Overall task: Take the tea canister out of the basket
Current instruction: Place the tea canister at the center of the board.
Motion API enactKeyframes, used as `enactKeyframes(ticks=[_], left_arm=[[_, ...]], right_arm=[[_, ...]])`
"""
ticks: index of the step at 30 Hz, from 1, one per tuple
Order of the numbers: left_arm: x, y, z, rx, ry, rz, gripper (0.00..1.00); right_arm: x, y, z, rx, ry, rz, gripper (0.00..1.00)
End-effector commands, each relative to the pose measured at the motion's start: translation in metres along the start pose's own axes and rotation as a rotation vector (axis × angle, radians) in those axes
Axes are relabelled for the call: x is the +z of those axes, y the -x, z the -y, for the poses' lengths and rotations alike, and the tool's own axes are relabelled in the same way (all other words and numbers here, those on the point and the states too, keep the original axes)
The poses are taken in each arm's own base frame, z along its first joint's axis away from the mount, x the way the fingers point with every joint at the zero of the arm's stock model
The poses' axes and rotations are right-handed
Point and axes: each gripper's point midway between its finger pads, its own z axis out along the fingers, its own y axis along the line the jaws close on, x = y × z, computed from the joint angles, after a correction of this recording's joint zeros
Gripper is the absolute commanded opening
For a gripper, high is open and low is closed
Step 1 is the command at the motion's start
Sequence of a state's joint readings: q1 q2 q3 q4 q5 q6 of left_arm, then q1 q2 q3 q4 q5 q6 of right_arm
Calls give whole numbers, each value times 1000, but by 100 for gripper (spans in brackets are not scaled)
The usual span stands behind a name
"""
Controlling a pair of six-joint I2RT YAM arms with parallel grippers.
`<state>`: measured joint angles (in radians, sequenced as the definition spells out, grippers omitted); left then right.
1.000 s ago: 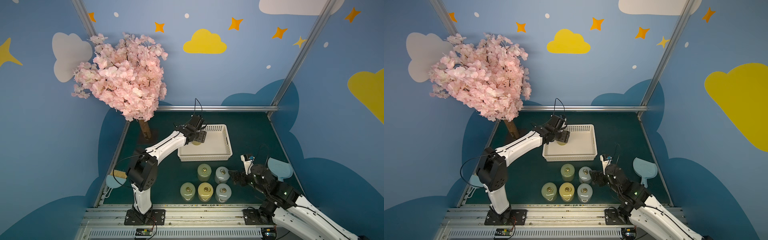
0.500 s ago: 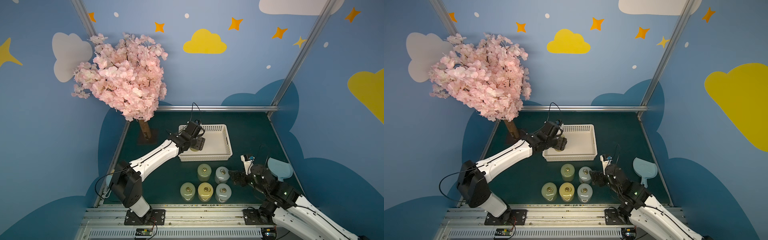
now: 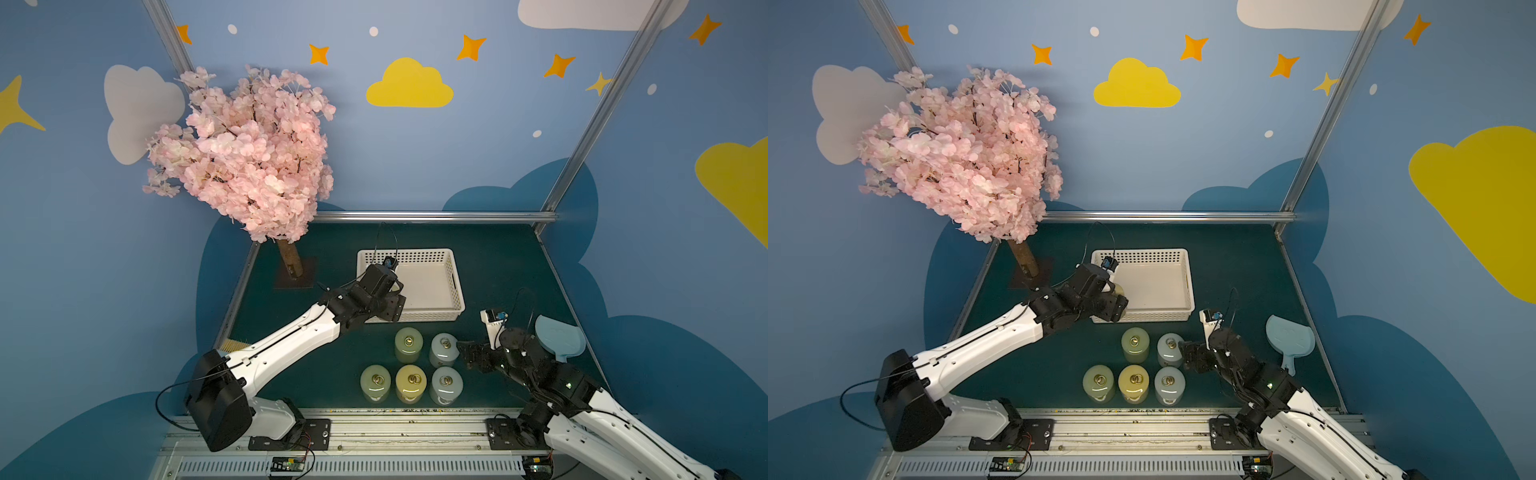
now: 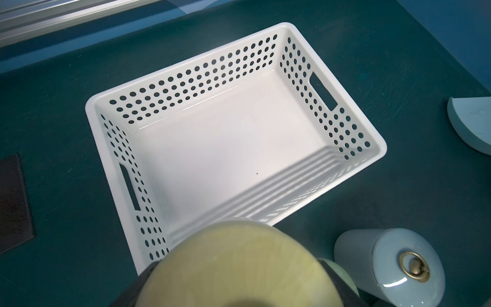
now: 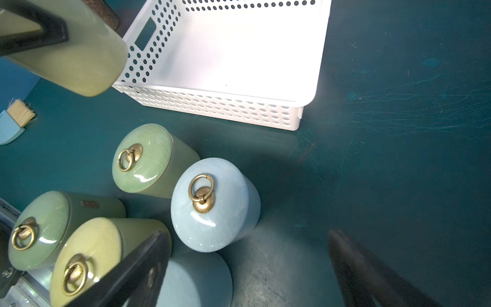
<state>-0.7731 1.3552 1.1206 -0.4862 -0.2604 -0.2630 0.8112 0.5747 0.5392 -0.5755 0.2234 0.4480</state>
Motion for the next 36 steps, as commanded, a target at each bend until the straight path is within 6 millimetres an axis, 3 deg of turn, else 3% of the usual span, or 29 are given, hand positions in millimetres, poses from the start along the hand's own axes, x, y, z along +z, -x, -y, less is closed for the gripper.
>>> enactKeyframes(ticks=[1,15,23,36], left_arm=[[-22,17,1,-32,-13,105,54],[-49,-30,-6,-35,-51,125,54],[-47,-54,-6,-36,-89,127,54],[-24,-78,-3,-6,-104,100,53]], right_arm=[[-4,11,-2,6,6,33,99],[-7,11,-1,5,3,43,98],[-7,12,0,7,2,43,98],[-7,11,1,8,-3,42,99]])
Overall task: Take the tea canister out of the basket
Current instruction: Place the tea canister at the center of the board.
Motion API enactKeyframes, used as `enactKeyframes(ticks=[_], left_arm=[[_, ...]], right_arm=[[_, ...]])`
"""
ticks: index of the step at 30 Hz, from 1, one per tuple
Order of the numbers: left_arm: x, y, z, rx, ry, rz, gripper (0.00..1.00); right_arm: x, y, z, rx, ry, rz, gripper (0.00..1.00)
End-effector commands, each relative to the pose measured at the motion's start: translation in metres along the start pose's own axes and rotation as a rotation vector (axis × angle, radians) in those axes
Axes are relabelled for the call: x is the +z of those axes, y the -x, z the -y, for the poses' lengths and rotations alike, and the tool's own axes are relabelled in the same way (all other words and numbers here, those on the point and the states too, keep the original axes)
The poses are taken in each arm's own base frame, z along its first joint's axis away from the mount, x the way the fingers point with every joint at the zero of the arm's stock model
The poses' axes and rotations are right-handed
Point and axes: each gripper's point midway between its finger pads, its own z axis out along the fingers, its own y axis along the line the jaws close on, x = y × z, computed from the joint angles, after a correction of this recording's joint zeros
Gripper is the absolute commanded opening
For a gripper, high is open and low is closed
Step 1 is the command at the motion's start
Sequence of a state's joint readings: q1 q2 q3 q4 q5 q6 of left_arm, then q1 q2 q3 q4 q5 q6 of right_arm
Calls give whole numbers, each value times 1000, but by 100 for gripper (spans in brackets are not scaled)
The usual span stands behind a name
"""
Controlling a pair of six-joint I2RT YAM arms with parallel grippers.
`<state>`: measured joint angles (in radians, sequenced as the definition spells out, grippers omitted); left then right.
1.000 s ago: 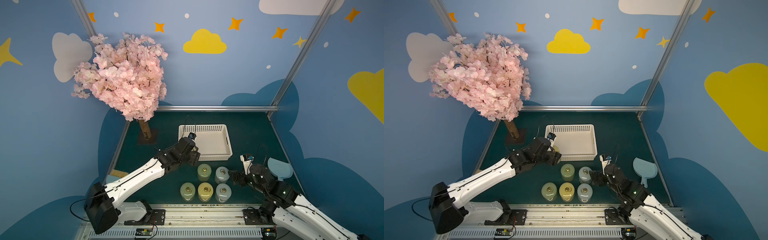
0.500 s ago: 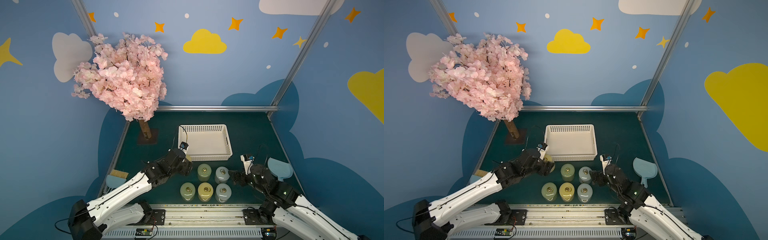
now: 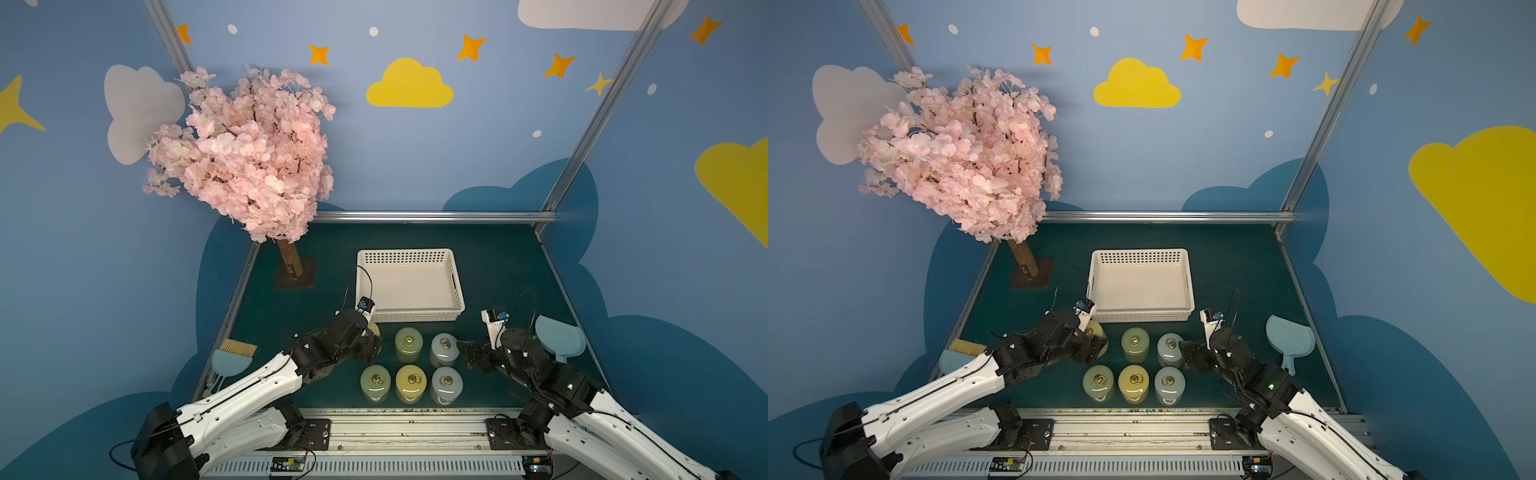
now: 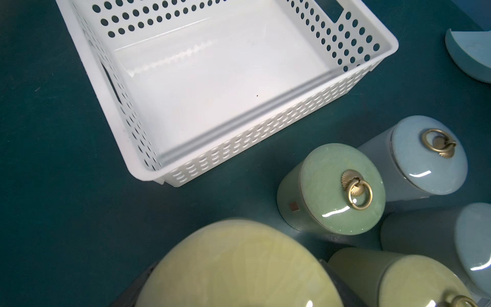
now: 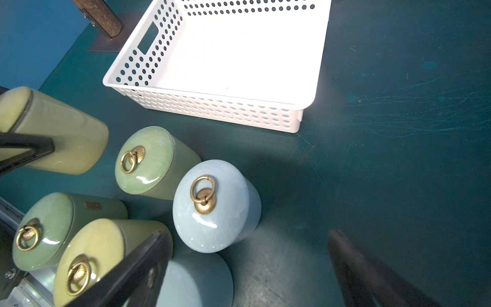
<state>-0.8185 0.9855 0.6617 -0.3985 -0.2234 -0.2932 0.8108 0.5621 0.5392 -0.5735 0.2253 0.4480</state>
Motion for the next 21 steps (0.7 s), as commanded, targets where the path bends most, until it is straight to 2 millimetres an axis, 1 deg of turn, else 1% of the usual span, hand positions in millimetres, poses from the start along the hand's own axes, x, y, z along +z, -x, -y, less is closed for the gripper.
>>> enactKeyframes(ticks=[1,6,21], left_arm=[[-1,28,9,-2,-36,113,53],[12,22,8,5,-24,95,53],[35,14,9,1,-12,67,53]], right_arm=[[-5,9,1,6,-8,29,98],[-6,10,1,5,-9,30,98],[-5,10,1,-2,-11,26,99]])
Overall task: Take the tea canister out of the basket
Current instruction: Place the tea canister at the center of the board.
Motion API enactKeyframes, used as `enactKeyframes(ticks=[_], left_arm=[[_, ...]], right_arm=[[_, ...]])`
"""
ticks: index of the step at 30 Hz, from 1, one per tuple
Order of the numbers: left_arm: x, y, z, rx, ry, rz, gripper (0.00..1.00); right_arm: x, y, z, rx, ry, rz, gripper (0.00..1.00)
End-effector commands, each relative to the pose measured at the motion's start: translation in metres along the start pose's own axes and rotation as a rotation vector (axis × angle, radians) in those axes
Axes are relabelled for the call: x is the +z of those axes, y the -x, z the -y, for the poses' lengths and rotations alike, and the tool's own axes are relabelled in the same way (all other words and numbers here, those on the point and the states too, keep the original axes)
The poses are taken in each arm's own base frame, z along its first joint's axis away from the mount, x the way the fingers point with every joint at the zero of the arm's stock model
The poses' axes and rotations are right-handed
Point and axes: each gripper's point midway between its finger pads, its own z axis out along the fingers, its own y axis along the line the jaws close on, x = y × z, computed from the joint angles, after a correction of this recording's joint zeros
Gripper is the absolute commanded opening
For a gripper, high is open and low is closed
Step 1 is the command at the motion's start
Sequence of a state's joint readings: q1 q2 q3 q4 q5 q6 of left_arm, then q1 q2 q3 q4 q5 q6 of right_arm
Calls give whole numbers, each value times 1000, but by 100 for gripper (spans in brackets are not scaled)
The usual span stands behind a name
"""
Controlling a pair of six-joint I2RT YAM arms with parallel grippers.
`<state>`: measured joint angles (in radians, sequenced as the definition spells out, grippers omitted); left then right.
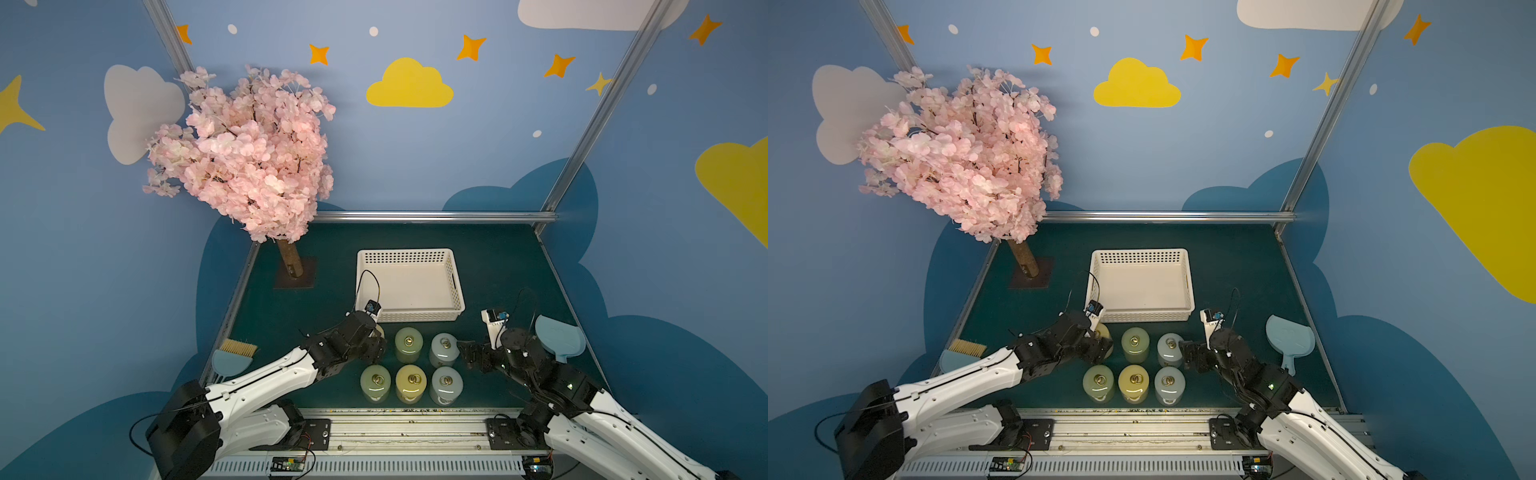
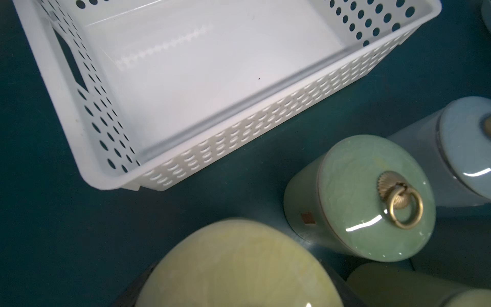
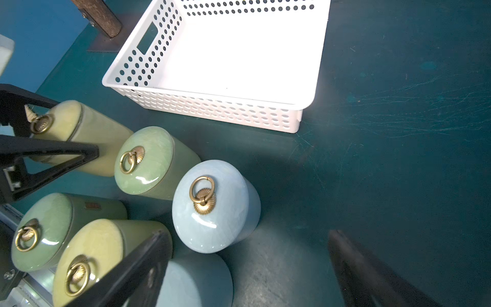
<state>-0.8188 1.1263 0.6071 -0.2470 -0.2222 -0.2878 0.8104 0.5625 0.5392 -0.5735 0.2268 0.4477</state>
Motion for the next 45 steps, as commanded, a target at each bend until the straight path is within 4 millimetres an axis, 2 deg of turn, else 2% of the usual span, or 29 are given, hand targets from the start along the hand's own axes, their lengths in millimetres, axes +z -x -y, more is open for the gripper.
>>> enactKeyframes(ticks=[1,12,35,42,45], left_arm=[[-3,29,7,-10,-21,107,53],[11,24,7,-1,-9,77,52],[25,8,6,12,4,37,53],[27,6,5,13,13,29,56],[28,5,7,13,9,22,64]], right_arm=[[-5,10,0,-3,-9,26,99],[-7,11,0,-6,-7,30,98],[-8,11,2,-1,-13,34,99],[-9,12,1,-1,-11,37,99],[-9,12,2,0,-11,37,99]])
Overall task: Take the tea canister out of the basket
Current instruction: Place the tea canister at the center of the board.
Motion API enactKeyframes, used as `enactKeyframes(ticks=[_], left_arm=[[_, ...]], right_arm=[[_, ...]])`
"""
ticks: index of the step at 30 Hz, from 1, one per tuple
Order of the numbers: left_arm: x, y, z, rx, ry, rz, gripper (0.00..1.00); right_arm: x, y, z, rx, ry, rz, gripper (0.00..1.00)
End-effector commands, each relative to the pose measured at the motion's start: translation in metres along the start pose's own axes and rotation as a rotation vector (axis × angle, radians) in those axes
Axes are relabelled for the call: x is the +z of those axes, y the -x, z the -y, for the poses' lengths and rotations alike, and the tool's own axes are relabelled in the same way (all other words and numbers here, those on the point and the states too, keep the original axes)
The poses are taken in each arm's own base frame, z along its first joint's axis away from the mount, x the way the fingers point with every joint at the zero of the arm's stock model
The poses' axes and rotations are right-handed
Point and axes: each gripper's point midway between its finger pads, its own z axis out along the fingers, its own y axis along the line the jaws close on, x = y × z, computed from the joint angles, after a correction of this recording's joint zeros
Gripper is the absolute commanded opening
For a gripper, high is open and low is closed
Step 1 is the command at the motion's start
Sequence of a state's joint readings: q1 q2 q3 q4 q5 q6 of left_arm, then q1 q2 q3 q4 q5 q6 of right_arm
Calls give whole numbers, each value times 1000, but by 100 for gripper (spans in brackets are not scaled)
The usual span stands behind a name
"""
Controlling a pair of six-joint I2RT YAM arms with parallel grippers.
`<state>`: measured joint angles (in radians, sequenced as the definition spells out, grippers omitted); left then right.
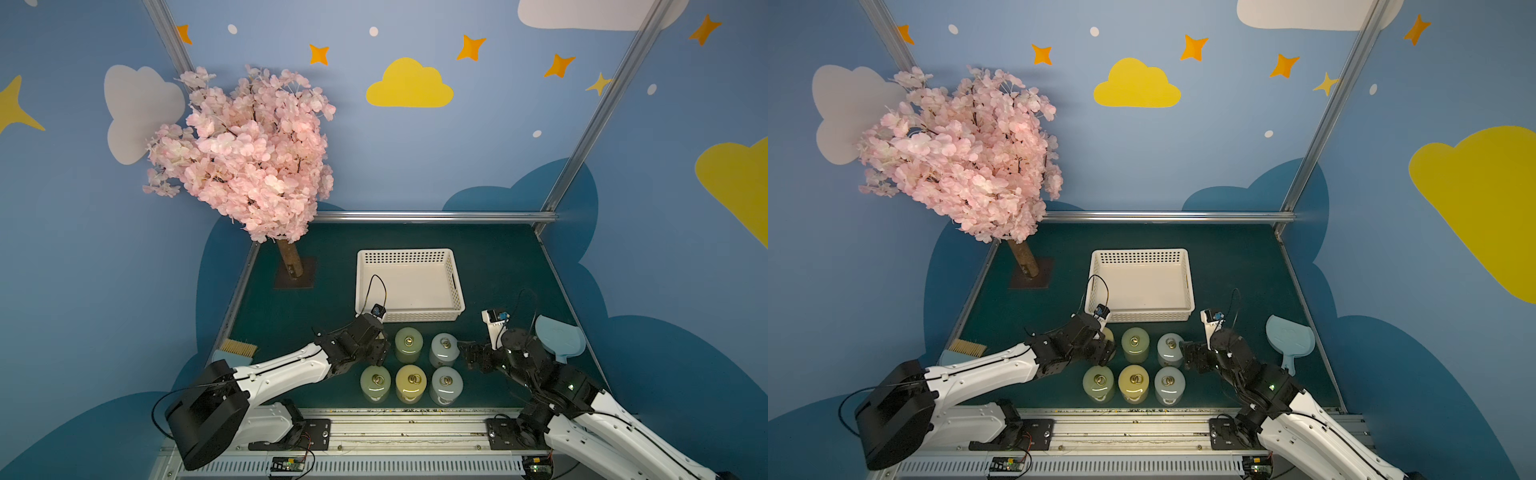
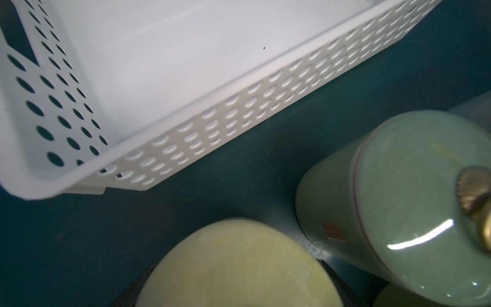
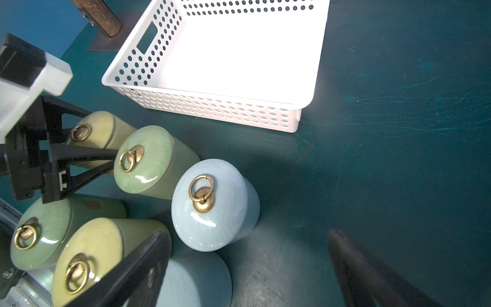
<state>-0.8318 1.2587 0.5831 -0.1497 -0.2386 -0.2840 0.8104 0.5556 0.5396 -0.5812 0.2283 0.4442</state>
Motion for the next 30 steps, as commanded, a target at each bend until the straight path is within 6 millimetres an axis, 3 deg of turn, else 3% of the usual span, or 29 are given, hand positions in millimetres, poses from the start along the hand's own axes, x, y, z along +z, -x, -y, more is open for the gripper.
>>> enactKeyframes(ticks=[1,5,19,30], left_arm=[[-3,21,5,-12,-12,72,68],[-2,20,6,-13,-11,59,80],[-8,23,10,-27,-18,52,99],[-33,37,3,-48,13,74,100]], right_arm=[[-8,12,1,3,-11,35,98],[-8,12,1,2,-9,35,98],[-8,12,1,3,-11,35,98],[-9,13,1,4,-10,38,99]])
